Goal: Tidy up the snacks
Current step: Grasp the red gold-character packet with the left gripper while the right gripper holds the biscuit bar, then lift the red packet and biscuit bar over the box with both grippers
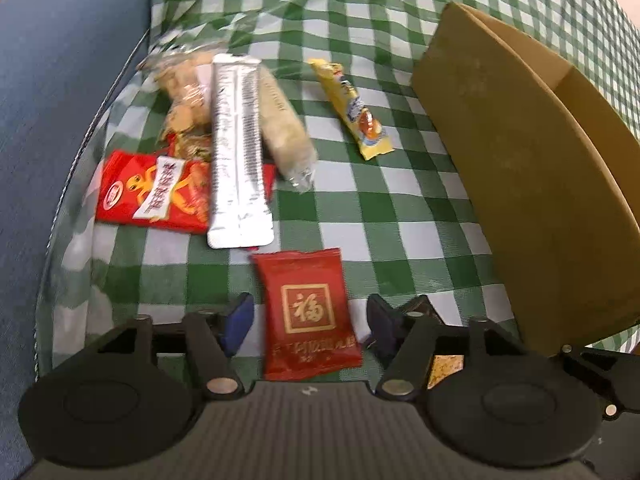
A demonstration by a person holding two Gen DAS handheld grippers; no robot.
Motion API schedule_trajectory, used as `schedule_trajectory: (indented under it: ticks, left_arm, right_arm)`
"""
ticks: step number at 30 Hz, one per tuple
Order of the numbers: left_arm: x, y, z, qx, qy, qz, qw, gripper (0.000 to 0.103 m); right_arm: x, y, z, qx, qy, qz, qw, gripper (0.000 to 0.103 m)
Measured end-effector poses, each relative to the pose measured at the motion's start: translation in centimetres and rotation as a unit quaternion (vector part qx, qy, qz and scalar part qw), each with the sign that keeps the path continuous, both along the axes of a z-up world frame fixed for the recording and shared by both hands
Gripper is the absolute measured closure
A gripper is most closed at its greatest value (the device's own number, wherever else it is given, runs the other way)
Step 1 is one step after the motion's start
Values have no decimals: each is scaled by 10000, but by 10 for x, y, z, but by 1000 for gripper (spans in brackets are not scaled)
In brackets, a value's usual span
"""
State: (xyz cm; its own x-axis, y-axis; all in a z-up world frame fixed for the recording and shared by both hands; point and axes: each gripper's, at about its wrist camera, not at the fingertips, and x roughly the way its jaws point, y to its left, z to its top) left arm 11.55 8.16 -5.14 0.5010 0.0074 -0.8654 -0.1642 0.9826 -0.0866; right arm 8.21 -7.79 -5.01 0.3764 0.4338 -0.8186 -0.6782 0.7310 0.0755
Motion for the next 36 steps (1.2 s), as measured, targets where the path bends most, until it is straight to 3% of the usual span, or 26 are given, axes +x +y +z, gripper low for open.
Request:
schedule_trajectory:
  ticks: [7, 9, 10, 13, 17, 21, 24, 26, 30, 34, 36]
  left_arm:
    - [6, -12, -8, 203, 120, -249, 9994, 34]
    - [6, -11, -8, 254, 124, -198, 9994, 43]
    - [5, -10, -7, 251, 103, -150, 9995, 53]
    - [2, -2, -3, -3, 14, -82, 10000, 61]
    - [-7, 7, 7, -181, -195, 89, 9996, 85]
    - [-17, 15, 16, -382, -345, 108, 9986, 88]
    - [-22, 23, 18, -591, -423, 189, 9972, 78]
    - [-23, 28, 18, -682, -443, 335, 9961, 48]
    - [-13, 18, 12, -626, -330, 192, 9973, 41]
    - [1, -8, 0, 21, -12, -162, 9999, 31]
    - [5, -18, -7, 297, 155, -355, 9988, 31]
  right_arm:
    - [-1, 0, 0, -16, -18, 5, 10000, 62]
    - [-1, 1, -1, -31, -35, 8, 10000, 62]
    - [-2, 1, -1, -38, -47, 11, 10000, 62]
    - [-5, 1, -1, -63, -119, 40, 9999, 62]
    - [-11, -1, 2, -119, -347, 40, 9993, 62]
    - [-17, -4, 11, 0, -527, -10, 9986, 62]
    - [-24, -7, 16, 42, -612, -47, 9981, 62]
    - [-28, -9, 18, 39, -610, -75, 9981, 62]
    - [-38, -10, 18, -24, -640, -50, 9979, 62]
    - [-42, -10, 17, -95, -671, -43, 9977, 62]
    - [-41, -11, 16, -111, -650, -83, 9978, 62]
